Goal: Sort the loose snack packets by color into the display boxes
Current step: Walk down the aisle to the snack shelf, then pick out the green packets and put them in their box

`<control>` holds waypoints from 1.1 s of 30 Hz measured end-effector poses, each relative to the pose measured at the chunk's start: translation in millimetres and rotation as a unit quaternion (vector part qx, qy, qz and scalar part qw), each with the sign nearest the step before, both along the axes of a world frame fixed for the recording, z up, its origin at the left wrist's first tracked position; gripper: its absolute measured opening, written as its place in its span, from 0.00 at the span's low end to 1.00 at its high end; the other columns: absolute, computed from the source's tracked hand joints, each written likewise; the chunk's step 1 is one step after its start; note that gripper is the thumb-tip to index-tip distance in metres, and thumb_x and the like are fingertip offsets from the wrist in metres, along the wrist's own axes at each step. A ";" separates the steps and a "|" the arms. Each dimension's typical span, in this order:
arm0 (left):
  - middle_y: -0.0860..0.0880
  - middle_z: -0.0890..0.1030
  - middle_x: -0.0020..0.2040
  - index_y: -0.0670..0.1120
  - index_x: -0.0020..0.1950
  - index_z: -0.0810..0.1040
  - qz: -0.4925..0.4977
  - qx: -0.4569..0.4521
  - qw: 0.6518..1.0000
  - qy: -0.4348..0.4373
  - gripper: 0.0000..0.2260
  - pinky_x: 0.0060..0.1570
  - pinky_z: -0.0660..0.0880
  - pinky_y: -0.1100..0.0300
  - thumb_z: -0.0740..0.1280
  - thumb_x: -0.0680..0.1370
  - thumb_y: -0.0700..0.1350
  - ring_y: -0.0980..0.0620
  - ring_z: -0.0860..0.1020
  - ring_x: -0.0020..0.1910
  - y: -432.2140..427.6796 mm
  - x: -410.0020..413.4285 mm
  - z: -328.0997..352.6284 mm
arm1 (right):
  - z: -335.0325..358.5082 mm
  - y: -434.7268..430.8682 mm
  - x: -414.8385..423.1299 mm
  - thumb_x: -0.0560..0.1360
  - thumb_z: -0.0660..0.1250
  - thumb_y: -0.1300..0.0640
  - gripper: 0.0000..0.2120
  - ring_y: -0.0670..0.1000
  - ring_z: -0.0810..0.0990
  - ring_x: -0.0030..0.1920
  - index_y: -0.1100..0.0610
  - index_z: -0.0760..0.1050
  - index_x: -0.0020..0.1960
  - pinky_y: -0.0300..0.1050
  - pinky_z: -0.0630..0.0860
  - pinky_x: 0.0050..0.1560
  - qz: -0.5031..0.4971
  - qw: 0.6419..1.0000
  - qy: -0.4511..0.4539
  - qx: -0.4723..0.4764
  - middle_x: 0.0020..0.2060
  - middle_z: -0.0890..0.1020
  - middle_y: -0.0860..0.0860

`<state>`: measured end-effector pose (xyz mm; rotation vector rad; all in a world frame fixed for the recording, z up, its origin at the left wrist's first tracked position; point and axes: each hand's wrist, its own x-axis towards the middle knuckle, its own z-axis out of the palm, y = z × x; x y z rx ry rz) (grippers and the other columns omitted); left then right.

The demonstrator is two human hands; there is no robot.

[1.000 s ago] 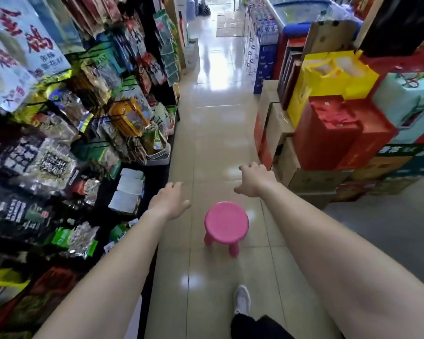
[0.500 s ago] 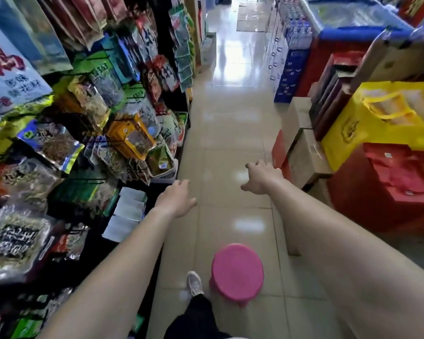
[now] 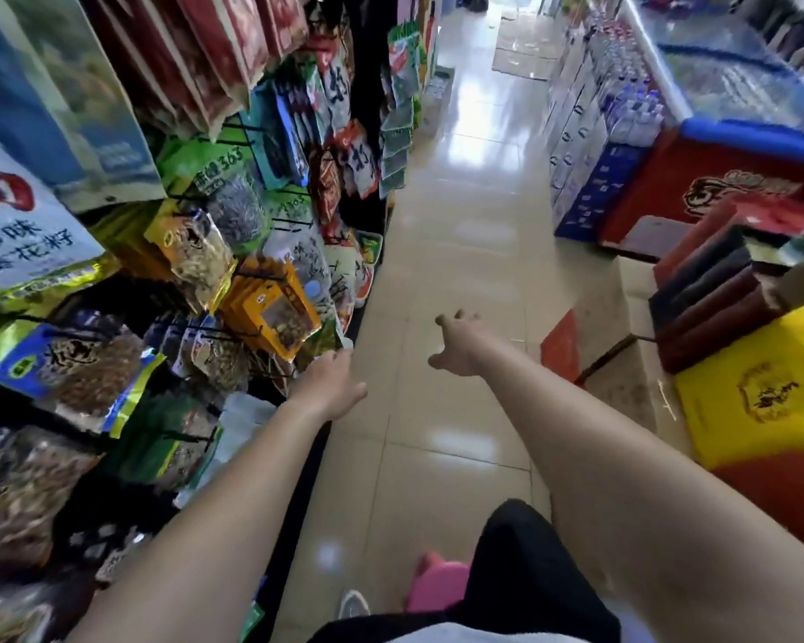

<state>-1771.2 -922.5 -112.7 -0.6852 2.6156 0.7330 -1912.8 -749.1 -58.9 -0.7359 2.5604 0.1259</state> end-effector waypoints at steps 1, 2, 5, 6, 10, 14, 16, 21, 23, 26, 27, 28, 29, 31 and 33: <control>0.44 0.69 0.71 0.47 0.76 0.64 0.011 0.001 1.000 0.000 0.30 0.64 0.72 0.44 0.65 0.77 0.56 0.41 0.71 0.68 -5.9 -4.3 -3.8 | -4.9 -12.4 -10.4 0.75 0.68 0.42 0.35 0.62 0.68 0.69 0.54 0.62 0.76 0.60 0.72 0.65 0.014 1.000 0.000 0.003 0.71 0.68 0.58; 0.44 0.69 0.71 0.47 0.76 0.64 0.027 0.002 1.000 -0.003 0.29 0.65 0.72 0.45 0.65 0.77 0.56 0.42 0.71 0.68 -13.5 -8.3 -10.2 | -10.6 -27.3 -21.6 0.75 0.68 0.41 0.35 0.62 0.69 0.69 0.54 0.63 0.76 0.59 0.73 0.64 0.035 0.999 0.001 0.010 0.70 0.69 0.58; 0.44 0.66 0.74 0.47 0.78 0.61 0.090 0.011 0.996 -0.021 0.30 0.66 0.71 0.46 0.65 0.78 0.55 0.42 0.69 0.70 -35.2 -13.9 -29.7 | -32.7 -71.6 -50.9 0.74 0.68 0.40 0.34 0.62 0.70 0.67 0.53 0.65 0.75 0.59 0.75 0.61 0.110 0.993 -0.004 0.031 0.68 0.71 0.58; 0.44 0.66 0.75 0.48 0.78 0.60 0.119 0.015 0.992 -0.032 0.31 0.65 0.72 0.46 0.64 0.79 0.55 0.41 0.70 0.70 -41.5 -13.9 -35.7 | -42.0 -87.6 -59.6 0.74 0.68 0.39 0.34 0.62 0.70 0.67 0.53 0.65 0.74 0.59 0.75 0.61 0.140 0.989 -0.008 0.039 0.68 0.71 0.58; 0.41 0.65 0.75 0.46 0.79 0.57 0.251 0.030 0.966 -0.060 0.31 0.64 0.72 0.46 0.63 0.80 0.55 0.40 0.69 0.70 -48.1 -5.6 -58.8 | -79.5 -149.3 -76.2 0.74 0.66 0.39 0.34 0.64 0.67 0.70 0.51 0.64 0.75 0.60 0.70 0.67 0.274 0.959 -0.045 0.063 0.70 0.68 0.59; 0.41 0.70 0.70 0.45 0.74 0.65 0.383 0.073 0.918 -0.072 0.27 0.59 0.74 0.48 0.65 0.78 0.55 0.40 0.72 0.65 -22.2 21.8 -69.9 | -99.2 -177.4 -50.7 0.73 0.68 0.42 0.34 0.62 0.67 0.71 0.50 0.63 0.76 0.60 0.70 0.66 0.393 0.912 -0.079 0.085 0.71 0.67 0.56; 0.41 0.70 0.70 0.45 0.74 0.65 0.435 0.084 0.893 -0.074 0.27 0.62 0.73 0.48 0.65 0.78 0.54 0.40 0.72 0.67 -5.1 41.6 -68.7 | -101.7 -181.3 -29.2 0.73 0.68 0.43 0.31 0.62 0.69 0.69 0.49 0.66 0.74 0.57 0.71 0.60 0.443 0.886 -0.092 0.099 0.70 0.69 0.55; 0.44 0.64 0.77 0.48 0.80 0.59 0.531 0.100 0.839 -0.066 0.31 0.66 0.70 0.51 0.65 0.79 0.53 0.43 0.68 0.72 36.6 117.6 -72.1 | -107.6 -177.2 48.3 0.74 0.67 0.43 0.29 0.62 0.71 0.66 0.52 0.69 0.71 0.56 0.71 0.58 0.522 0.840 -0.098 0.113 0.67 0.72 0.56; 0.45 0.61 0.79 0.48 0.81 0.57 0.543 0.112 0.829 -0.070 0.32 0.69 0.68 0.52 0.65 0.79 0.53 0.43 0.65 0.75 53.0 155.0 -78.3 | -111.8 -173.4 88.2 0.73 0.68 0.43 0.26 0.61 0.72 0.65 0.52 0.71 0.68 0.55 0.71 0.59 0.536 0.829 -0.103 0.123 0.65 0.74 0.55; 0.44 0.62 0.78 0.48 0.80 0.57 0.548 0.122 0.824 -0.082 0.32 0.68 0.68 0.52 0.65 0.80 0.53 0.43 0.66 0.74 75.9 214.6 -94.3 | -122.8 -167.7 152.1 0.74 0.68 0.42 0.26 0.60 0.72 0.66 0.51 0.72 0.67 0.55 0.71 0.62 0.543 0.823 -0.110 0.127 0.65 0.75 0.54; 0.43 0.63 0.77 0.48 0.80 0.58 0.547 0.123 0.823 -0.090 0.31 0.67 0.69 0.51 0.64 0.80 0.54 0.42 0.67 0.73 83.2 235.2 -100.7 | -127.3 -164.7 173.1 0.74 0.68 0.41 0.26 0.60 0.71 0.67 0.50 0.71 0.69 0.55 0.70 0.63 0.543 0.823 -0.114 0.126 0.66 0.74 0.54; 0.43 0.64 0.77 0.48 0.79 0.58 0.547 0.123 0.822 -0.098 0.31 0.67 0.70 0.51 0.64 0.80 0.55 0.42 0.68 0.72 89.2 255.8 -107.9 | -133.3 -161.8 193.2 0.74 0.68 0.41 0.28 0.59 0.70 0.68 0.50 0.69 0.71 0.56 0.70 0.64 0.545 0.821 -0.116 0.124 0.68 0.73 0.54; 0.43 0.64 0.76 0.48 0.79 0.58 0.548 0.123 0.820 -0.105 0.31 0.66 0.70 0.50 0.64 0.80 0.55 0.42 0.68 0.72 95.1 275.0 -115.6 | -139.0 -158.3 211.9 0.75 0.69 0.42 0.29 0.59 0.69 0.69 0.50 0.68 0.72 0.56 0.69 0.65 0.550 0.817 -0.117 0.124 0.69 0.72 0.54; 0.43 0.65 0.75 0.47 0.79 0.58 0.554 0.129 0.815 -0.113 0.31 0.65 0.72 0.48 0.64 0.80 0.56 0.41 0.69 0.71 105.0 309.6 -131.7 | -155.2 -152.1 245.3 0.74 0.69 0.41 0.30 0.60 0.69 0.69 0.50 0.68 0.73 0.57 0.69 0.66 0.567 0.806 -0.117 0.125 0.71 0.70 0.54; 0.43 0.66 0.75 0.46 0.79 0.57 0.562 0.125 0.810 -0.113 0.32 0.62 0.73 0.48 0.64 0.80 0.56 0.41 0.70 0.70 110.1 334.4 -153.0 | -178.1 -148.3 269.8 0.74 0.68 0.41 0.31 0.60 0.69 0.69 0.50 0.67 0.72 0.57 0.69 0.65 0.582 0.795 -0.117 0.122 0.72 0.69 0.54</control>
